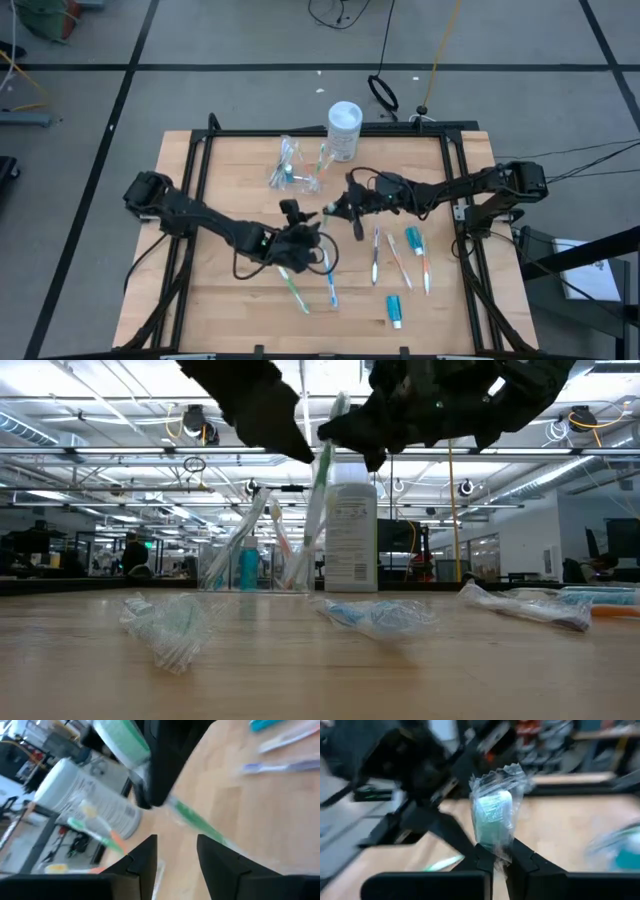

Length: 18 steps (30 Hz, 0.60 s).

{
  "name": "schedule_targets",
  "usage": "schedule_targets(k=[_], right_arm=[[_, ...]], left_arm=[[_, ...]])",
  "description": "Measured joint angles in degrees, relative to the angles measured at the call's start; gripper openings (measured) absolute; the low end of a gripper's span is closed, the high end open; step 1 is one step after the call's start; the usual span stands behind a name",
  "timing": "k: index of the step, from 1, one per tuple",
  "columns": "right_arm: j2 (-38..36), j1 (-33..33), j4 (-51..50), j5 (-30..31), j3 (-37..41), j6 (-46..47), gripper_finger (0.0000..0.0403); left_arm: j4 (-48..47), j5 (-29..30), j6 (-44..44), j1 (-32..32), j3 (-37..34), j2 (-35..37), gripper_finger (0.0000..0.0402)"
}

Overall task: Pick & Place toothbrushing station
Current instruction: Put the green toothbrush into the transparent organizer

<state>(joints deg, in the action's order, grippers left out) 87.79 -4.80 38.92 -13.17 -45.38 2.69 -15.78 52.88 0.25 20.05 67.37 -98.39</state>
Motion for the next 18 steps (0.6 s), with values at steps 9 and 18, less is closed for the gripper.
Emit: schedule_targets(k=[9, 18], right_arm=[[0.00, -0.08, 11.50, 28.11, 0.00, -17.18, 0.0011], [0.32, 0.21, 22.99, 26.51, -0.11, -21.58, 0.0011]], left_arm=[[-9.48, 8.20, -5.10, -0.94, 0.00, 11.16, 0.0116], [-15.84, 13.08, 2.36, -0.80, 0.00, 27.93, 0.0115]])
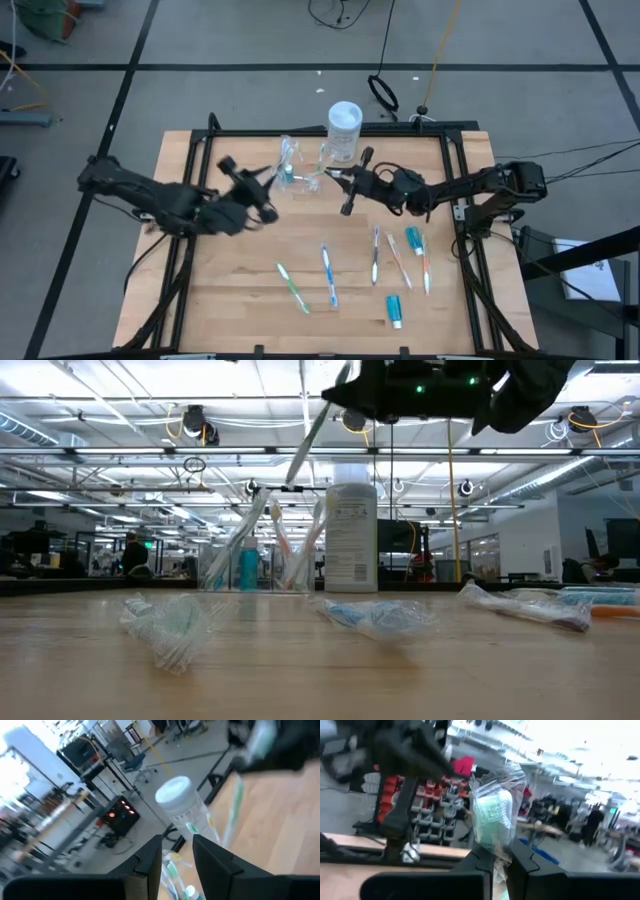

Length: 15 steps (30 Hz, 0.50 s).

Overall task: Pick & Place toothbrushing station
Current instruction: Put the green toothbrush into the transparent organizer

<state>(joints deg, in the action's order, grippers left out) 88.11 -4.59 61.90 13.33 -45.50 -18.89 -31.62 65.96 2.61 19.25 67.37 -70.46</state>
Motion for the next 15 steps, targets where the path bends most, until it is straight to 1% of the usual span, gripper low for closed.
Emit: schedule_targets(k=[3, 6, 10, 12, 15], right_arm=[[2.24, -1.51, 0.44, 0.16, 0.00, 2.73, 0.0011], [5.38, -3.04, 0.35, 0.46, -0.52, 4.29, 0.0011], [10.25, -4.62, -0.64, 3.27, -2.29, 4.58, 0.0011], [12.27, -5.09, -1.81, 3.29, -3.20, 4.85, 0.0011], [13.82, -5.20, -4.78, 3.18, -3.83, 4.90, 0.0011]], left_arm=[[0.02, -2.39, 2.78, -0.07, 0.00, 3.85, 0.0115], [0.09, -5.29, 4.64, -0.16, 0.00, 6.03, 0.0115], [-0.47, -7.88, 5.10, -0.68, 0.00, 6.20, 0.0115], [-1.72, -9.45, 5.80, -0.63, -0.02, 6.14, 0.0115], [-3.84, -11.08, 9.39, -0.93, -0.02, 5.34, 0.0115]])
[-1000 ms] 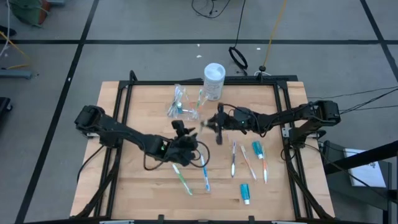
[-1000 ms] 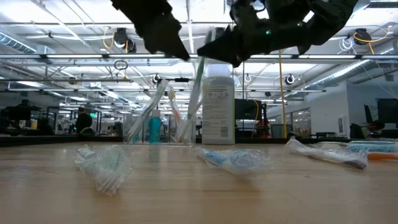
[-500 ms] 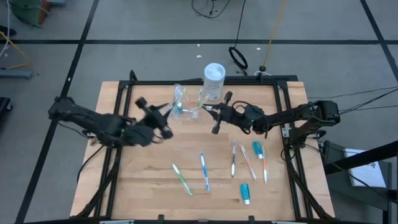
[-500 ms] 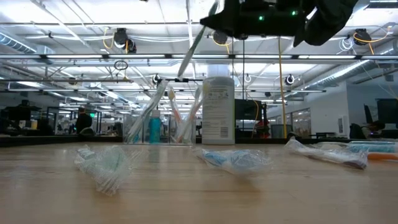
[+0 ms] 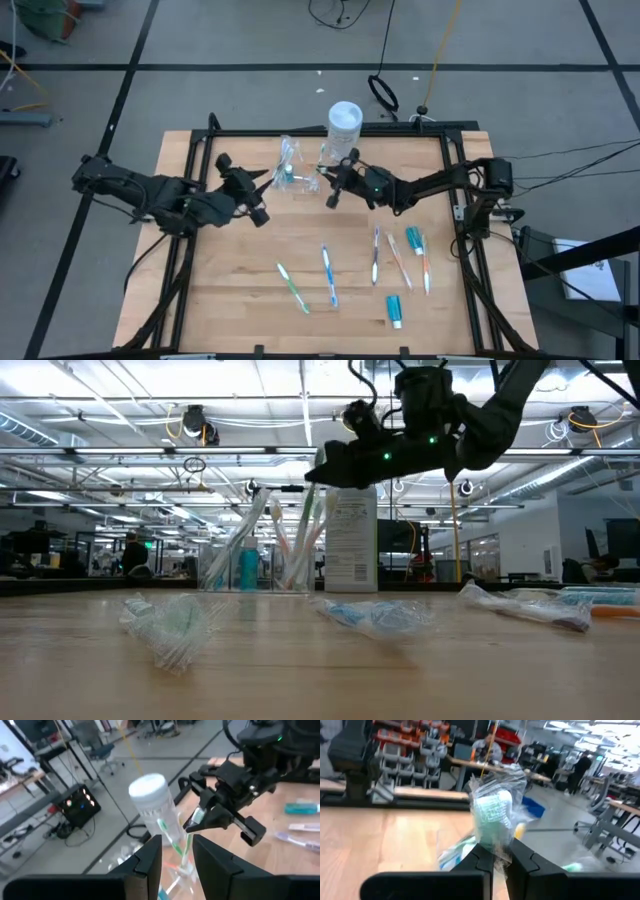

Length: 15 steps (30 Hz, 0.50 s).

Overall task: Pick & Place toothbrushing station
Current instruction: Put the green toothbrush into the transparent organizer

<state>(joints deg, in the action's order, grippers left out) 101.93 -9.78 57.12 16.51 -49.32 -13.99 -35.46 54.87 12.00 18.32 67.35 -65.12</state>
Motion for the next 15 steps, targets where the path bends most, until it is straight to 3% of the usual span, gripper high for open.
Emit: schedule_targets(k=[8, 15], right_arm=[[0.96, -0.85, -6.85, -0.02, -0.28, 9.29, 0.0018], [1.05, -2.22, -8.47, -0.15, -0.26, 9.95, 0.0041]], left_arm=[[-3.84, -0.67, 6.65, -0.08, -0.92, -2.79, 0.0115], [-3.72, -0.61, 7.58, -0.40, -0.92, -3.21, 0.0115]])
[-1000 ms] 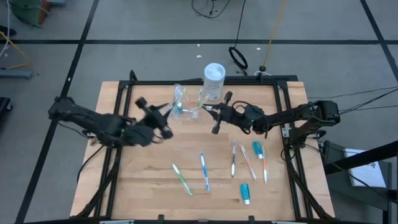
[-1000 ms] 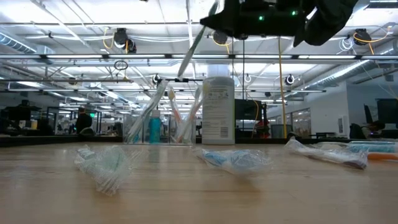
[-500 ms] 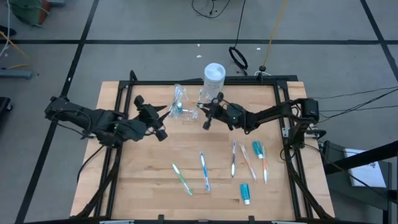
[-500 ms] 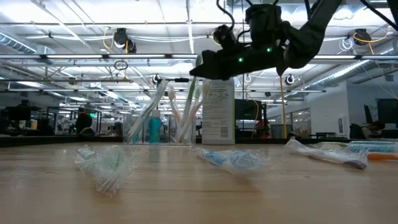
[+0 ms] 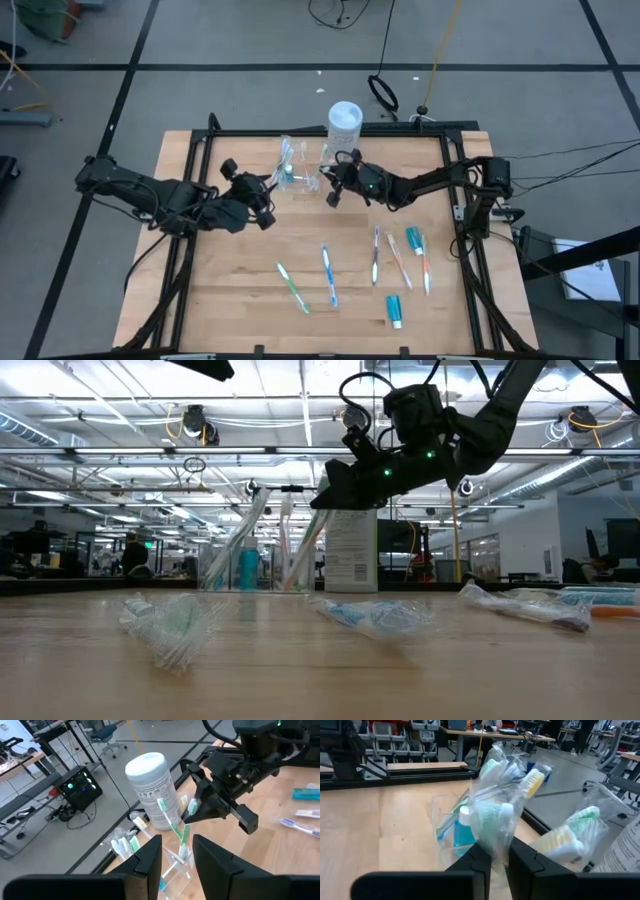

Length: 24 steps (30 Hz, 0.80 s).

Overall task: Pick & Place toothbrushing station
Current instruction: Put the green toothbrush into the transparent organizer

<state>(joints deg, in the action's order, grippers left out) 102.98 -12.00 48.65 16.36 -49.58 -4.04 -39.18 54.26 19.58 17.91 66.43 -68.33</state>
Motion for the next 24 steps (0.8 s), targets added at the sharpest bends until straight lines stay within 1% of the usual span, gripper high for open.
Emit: schedule_targets(k=[5, 9, 11, 13, 16, 20, 24], right_arm=[[-0.02, -0.07, 2.10, 0.01, 0.02, -0.44, 0.0074], [-0.02, -0.05, 1.74, 0.01, 0.02, -3.35, 0.0110], [-0.39, -0.03, 1.09, 0.02, 0.02, -5.57, 0.0129], [-1.16, -0.03, -0.37, 0.02, 0.02, -7.57, 0.0147], [-3.87, 0.12, -5.57, 0.04, 0.04, -8.67, 0.0171], [-8.66, 0.78, -15.49, 0.02, 0.04, -7.69, 0.0194], [-13.63, 1.88, -22.36, 0.02, 0.09, -5.44, 0.0206]], left_arm=[[-0.08, 0.00, 0.11, 0.00, 0.00, -0.05, 0.0115], [-0.07, -0.13, 0.15, 0.00, 0.00, -0.07, 0.0115], [-0.08, -1.14, 0.17, 0.00, 0.00, -0.05, 0.0115], [-0.17, -3.54, 0.21, 0.00, 0.00, -0.05, 0.0115], [-0.23, -7.96, -0.31, 0.00, 0.00, -0.05, 0.0115], [-0.25, -14.78, -2.73, 0.00, 0.04, -0.45, 0.0115], [-0.13, -18.74, -4.68, 0.19, 0.09, -2.41, 0.0115]])
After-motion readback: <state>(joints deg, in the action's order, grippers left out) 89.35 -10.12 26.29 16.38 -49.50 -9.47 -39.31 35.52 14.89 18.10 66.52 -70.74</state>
